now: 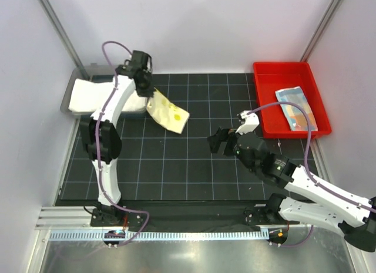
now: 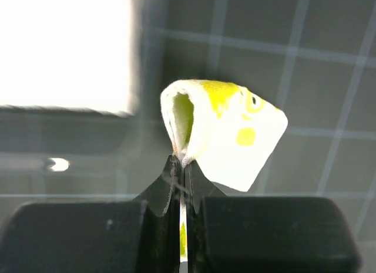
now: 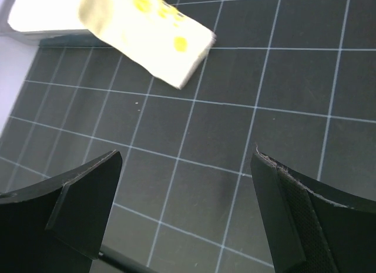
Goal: Fold and stack the towels
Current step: Neatly place the folded towel into the bin
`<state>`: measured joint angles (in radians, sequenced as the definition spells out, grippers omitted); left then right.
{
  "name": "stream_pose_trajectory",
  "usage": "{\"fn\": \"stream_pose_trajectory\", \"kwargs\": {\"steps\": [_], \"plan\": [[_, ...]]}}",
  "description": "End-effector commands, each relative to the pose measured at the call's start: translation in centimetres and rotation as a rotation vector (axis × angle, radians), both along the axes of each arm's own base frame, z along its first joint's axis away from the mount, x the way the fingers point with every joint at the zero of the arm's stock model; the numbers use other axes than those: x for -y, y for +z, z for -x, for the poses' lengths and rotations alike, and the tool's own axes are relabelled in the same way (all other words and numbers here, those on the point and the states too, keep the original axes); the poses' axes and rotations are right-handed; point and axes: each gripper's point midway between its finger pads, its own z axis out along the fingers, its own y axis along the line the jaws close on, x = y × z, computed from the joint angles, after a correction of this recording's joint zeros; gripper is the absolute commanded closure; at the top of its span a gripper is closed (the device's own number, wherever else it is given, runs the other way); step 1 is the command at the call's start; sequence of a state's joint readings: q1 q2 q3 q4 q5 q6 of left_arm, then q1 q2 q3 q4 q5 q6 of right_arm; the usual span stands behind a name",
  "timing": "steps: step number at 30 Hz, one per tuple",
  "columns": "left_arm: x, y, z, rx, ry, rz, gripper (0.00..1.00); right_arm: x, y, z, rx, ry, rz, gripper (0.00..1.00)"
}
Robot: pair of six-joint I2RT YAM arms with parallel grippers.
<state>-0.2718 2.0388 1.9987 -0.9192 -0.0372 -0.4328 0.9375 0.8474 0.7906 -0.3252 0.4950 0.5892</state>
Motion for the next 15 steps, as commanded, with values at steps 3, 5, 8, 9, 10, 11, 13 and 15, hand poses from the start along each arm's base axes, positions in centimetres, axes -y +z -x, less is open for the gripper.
{"fn": "stream_pose_trajectory", "kwargs": {"steps": [3, 5, 8, 9, 10, 11, 13, 15], "plan": [[-8.1, 2.6, -3.5, 0.054, 0.088, -0.096, 1.0, 0.1, -1.3, -1.6, 0.023, -0.019, 0.052, 0.0], [-11.3, 3.0, -4.4, 0.07, 0.15, -0.124, 1.0, 0.3, -2.0, -2.4, 0.014, -0.031, 0.05, 0.0], [-14.8, 3.4, -5.9, 0.112, 0.218, -0.129, 1.0, 0.3, -3.6, -3.3, -0.031, -0.021, 0.044, 0.0], [-15.0, 3.4, -6.3, 0.123, 0.223, -0.124, 1.0, 0.1, -3.9, -3.3, -0.042, -0.004, 0.04, 0.0], [-16.8, 3.4, -6.9, 0.14, 0.256, -0.121, 1.0, 0.1, -4.3, -3.5, -0.052, -0.003, 0.046, 0.0], [-17.3, 3.4, -7.2, 0.149, 0.261, -0.113, 1.0, 0.4, -4.4, -3.9, -0.054, -0.013, 0.046, 0.0], [-19.3, 3.4, -7.9, 0.177, 0.292, -0.108, 1.0, 0.4, -5.0, -4.2, -0.071, -0.005, 0.056, 0.0], [-20.8, 3.5, -8.6, 0.204, 0.306, -0.103, 1.0, 0.7, -5.4, -4.7, -0.083, -0.009, 0.061, 0.0]]}}
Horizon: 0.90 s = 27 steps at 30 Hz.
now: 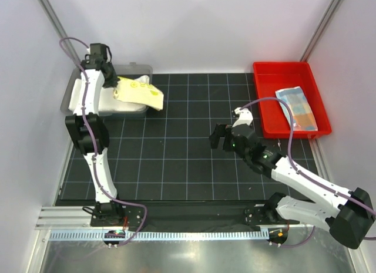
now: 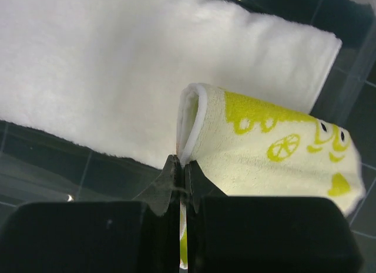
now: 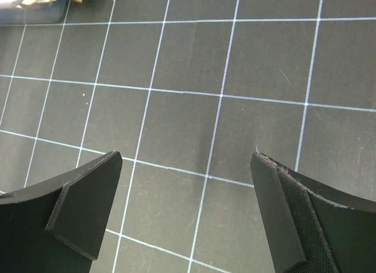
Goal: Fold and stack the towels
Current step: Neatly place the folded towel into the bin
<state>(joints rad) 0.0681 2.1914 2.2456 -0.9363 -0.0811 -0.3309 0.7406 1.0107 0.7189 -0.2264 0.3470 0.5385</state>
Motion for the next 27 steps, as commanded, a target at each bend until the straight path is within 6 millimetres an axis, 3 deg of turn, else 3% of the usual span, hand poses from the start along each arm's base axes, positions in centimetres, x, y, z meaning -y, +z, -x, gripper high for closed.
{"fn": "stream_pose_trajectory", "kwargs": {"steps": [1, 7, 13, 19, 21, 23, 24, 26, 27], "plan": [[-3.2, 2.1, -2.5, 0.122, 0.023, -0.032, 1.0, -0.6, 1.1, -0.9, 0.039, 0.03, -0.041, 0.0], [-7.4, 0.5, -3.8, 0.143, 0.05, -0.027, 1.0, 0.0, -0.3, -1.7, 0.019, 0.011, -0.016, 0.0], [-12.5, -3.3, -4.0, 0.109, 0.13, -0.019, 1.0, 0.3, -0.6, -1.8, 0.0, 0.003, 0.016, 0.0], [-14.7, -5.0, -4.8, 0.103, 0.159, -0.091, 1.0, 0.7, -1.3, -2.2, -0.021, -0.013, 0.054, 0.0], [-14.8, -5.2, -4.8, 0.102, 0.161, -0.083, 0.74, 0.5, -1.3, -2.6, -0.028, -0.015, 0.064, 0.0], [-14.7, -4.3, -4.7, 0.119, 0.187, -0.071, 0.37, 0.8, -0.3, -3.6, -0.018, -0.053, 0.085, 0.0], [-14.6, -3.8, -4.7, 0.129, 0.198, -0.064, 0.34, 1.0, 0.2, -4.1, -0.011, -0.072, 0.094, 0.0], [-13.4, -0.8, -4.7, 0.185, 0.193, -0.031, 0.29, 2.7, 2.9, -6.4, 0.024, -0.178, 0.108, 0.0], [-12.0, 0.1, -4.8, 0.201, 0.193, -0.012, 0.28, 3.7, 2.6, -7.6, 0.0, -0.24, 0.141, 0.0]]}}
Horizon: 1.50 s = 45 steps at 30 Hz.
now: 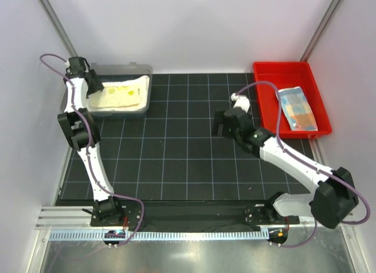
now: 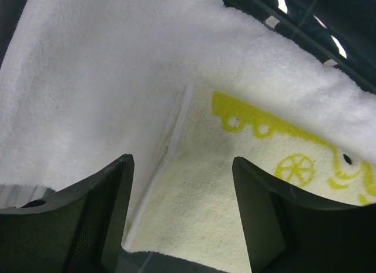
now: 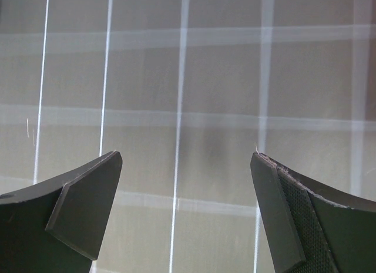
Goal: Fold and stack the towels
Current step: Neatly place the folded towel into the bin, then grab crumpled towel
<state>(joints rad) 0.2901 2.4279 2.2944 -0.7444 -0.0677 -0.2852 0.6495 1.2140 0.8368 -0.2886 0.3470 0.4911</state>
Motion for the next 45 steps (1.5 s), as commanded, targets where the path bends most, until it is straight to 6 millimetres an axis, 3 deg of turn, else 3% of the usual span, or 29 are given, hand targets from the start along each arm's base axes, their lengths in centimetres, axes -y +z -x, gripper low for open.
{"fn": "stream_pose_trajectory", "kwargs": {"steps": [1, 2, 3, 5, 6, 7, 9, 10, 12, 13, 16, 17, 19, 20, 23, 24, 26, 27, 28, 30, 31, 34, 36, 37, 39, 42, 43, 44, 45], "plan": [[2.5, 10.3, -1.4, 0.222, 0.005, -0.009, 0.27, 3.9, 5.3, -4.9, 0.09, -0.224, 0.057, 0.0], [3.5, 12.0, -0.4, 0.237, 0.007, -0.01, 0.25, 4.6, 7.4, -6.4, 0.111, -0.257, 0.023, 0.0], [5.7, 12.8, -0.1, 0.242, -0.006, 0.0, 0.25, 7.9, 7.1, -8.2, 0.081, -0.35, 0.026, 0.0], [8.4, 15.7, 1.9, 0.267, -0.02, 0.026, 0.24, 11.0, 8.6, -9.8, 0.084, -0.439, 0.033, 0.0], [10.2, 14.2, 3.1, 0.22, -0.054, 0.054, 0.24, 15.1, 8.8, -10.7, 0.075, -0.542, 0.035, 0.0], [13.3, 14.1, 4.0, 0.194, -0.095, 0.045, 0.24, 17.0, 8.3, -11.3, 0.05, -0.598, 0.054, 0.02], [16.3, 14.3, 6.8, 0.169, -0.156, 0.032, 0.24, 20.8, 7.7, -12.0, 0.025, -0.687, 0.071, 0.02], [20.2, 14.1, 8.0, 0.154, -0.215, 0.042, 0.24, 23.8, 6.2, -12.3, -0.015, -0.766, 0.093, 0.02], [24.7, 13.5, 11.0, 0.144, -0.352, 0.136, 0.26, 26.4, 4.8, -13.7, -0.039, -0.793, 0.056, 0.04], [28.6, 13.4, 12.6, 0.136, -0.448, 0.21, 0.26, 28.6, 2.8, -14.6, -0.079, -0.814, 0.062, 0.04], [33.5, 13.0, 16.3, 0.112, -0.587, 0.268, 0.26, 30.3, 0.7, -17.7, -0.113, -0.732, 0.09, 0.01], [35.9, 12.8, 17.7, 0.098, -0.651, 0.285, 0.26, 30.5, -2.8, -18.5, -0.19, -0.668, 0.133, 0.01], [38.0, 12.4, 19.6, 0.07, -0.715, 0.315, 0.26, 31.2, -3.7, -20.8, -0.178, -0.617, 0.147, 0.0], [39.9, 12.3, 20.6, 0.067, -0.769, 0.326, 0.26, 31.7, -6.4, -21.2, -0.241, -0.597, 0.179, 0.0], [44.0, 11.4, 23.7, 0.047, -0.901, 0.434, 0.26, 33.6, -8.2, -22.3, -0.292, -0.607, 0.196, 0.0], [45.5, 11.1, 24.9, 0.022, -0.929, 0.464, 0.26, 33.9, -10.9, -22.0, -0.354, -0.597, 0.206, 0.0], [46.7, 10.2, 26.1, -0.011, -0.963, 0.475, 0.27, 34.3, -11.3, -23.0, -0.359, -0.572, 0.172, 0.19], [47.3, 10.1, 26.7, -0.018, -0.977, 0.469, 0.27, 34.4, -11.6, -22.8, -0.378, -0.566, 0.174, 0.36], [47.5, 10.0, 26.8, -0.02, -0.977, 0.465, 0.28, 35.0, -10.5, -23.0, -0.357, -0.582, 0.195, 0.7], [47.6, 10.1, 26.9, -0.014, -0.976, 0.46, 0.27, 35.8, -7.2, -23.6, -0.28, -0.59, 0.235, 0.83], [47.7, 10.3, 26.9, -0.009, -0.976, 0.462, 0.28, 36.3, -5.4, -24.0, -0.246, -0.582, 0.266, 0.98], [47.5, 11.2, 26.8, 0.017, -0.968, 0.462, 0.28, 37.1, 0.1, -24.3, -0.158, -0.599, 0.308, 0.99], [47.3, 12.2, 26.9, 0.043, -0.964, 0.459, 0.28, 36.1, 2.7, -24.3, -0.115, -0.564, 0.27, 0.99], [47.2, 12.4, 26.9, 0.048, -0.962, 0.457, 0.27, 35.1, 5.3, -23.9, -0.065, -0.545, 0.26, 0.99], [46.7, 13.3, 27.2, 0.073, -0.961, 0.448, 0.27, 34.0, 7.1, -24.2, 0.01, -0.501, 0.258, 0.99], [45.8, 12.7, 27.4, 0.073, -0.943, 0.414, 0.27, 33.0, 4.7, -24.0, -0.01, -0.456, 0.202, 0.99], [45.7, 12.6, 27.6, 0.07, -0.946, 0.413, 0.27, 33.0, 3.8, -24.2, -0.03, -0.459, 0.185, 0.75], [45.6, 12.2, 27.9, 0.06, -0.95, 0.414, 0.27, 33.2, 1.3, -24.2, -0.083, -0.457, 0.17, 0.7], [45.7, 12.0, 28.0, 0.052, -0.957, 0.419, 0.27, 33.5, 0.9, -24.5, -0.084, -0.464, 0.164, 0.6]]}}
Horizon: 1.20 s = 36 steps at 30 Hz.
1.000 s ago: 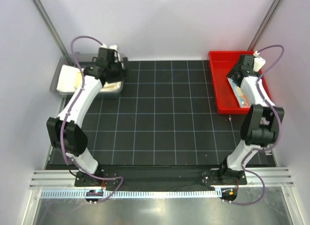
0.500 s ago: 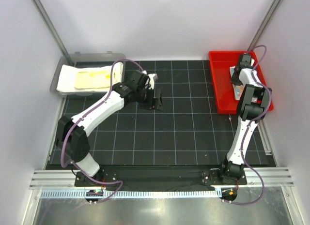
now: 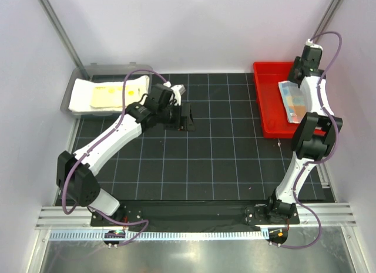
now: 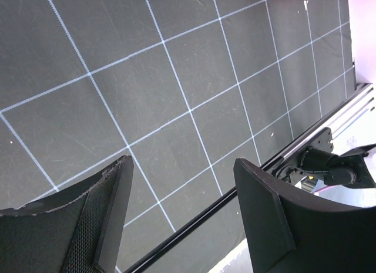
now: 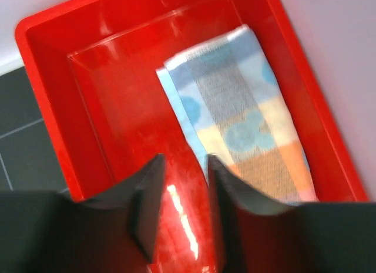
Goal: Fold and stack the towels
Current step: Grab crumpled towel, then move the towel to the center of the board
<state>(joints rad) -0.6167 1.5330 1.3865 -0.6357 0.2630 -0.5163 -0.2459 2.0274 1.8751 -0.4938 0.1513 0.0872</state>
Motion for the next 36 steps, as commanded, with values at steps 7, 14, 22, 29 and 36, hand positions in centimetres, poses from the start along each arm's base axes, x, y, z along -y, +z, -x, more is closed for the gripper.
{"fn": "stream_pose_trajectory", "kwargs": {"steps": [7, 14, 22, 29, 36], "plan": [[-0.1, 0.9, 0.7, 0.034, -0.043, 0.024, 0.27, 2.6, -5.8, -4.9, -0.022, 0.041, -0.063, 0.16], [0.0, 0.7, 0.7, 0.033, -0.043, 0.033, 0.27, 5.4, -11.1, -7.2, -0.056, -0.028, -0.035, 0.24], [0.1, 0.9, 0.6, 0.029, -0.035, 0.038, 0.27, 4.7, -4.6, -8.1, 0.055, -0.011, -0.042, 0.99], [-0.6, 2.5, -0.4, 0.068, 0.06, 0.053, 0.27, -8.3, 22.3, -1.9, 0.618, 0.43, -0.341, 0.98], [-3.5, 6.6, -0.8, 0.118, 0.15, 0.14, 0.25, -24.6, 23.2, 8.9, 0.602, 0.876, -0.95, 0.74]]}}
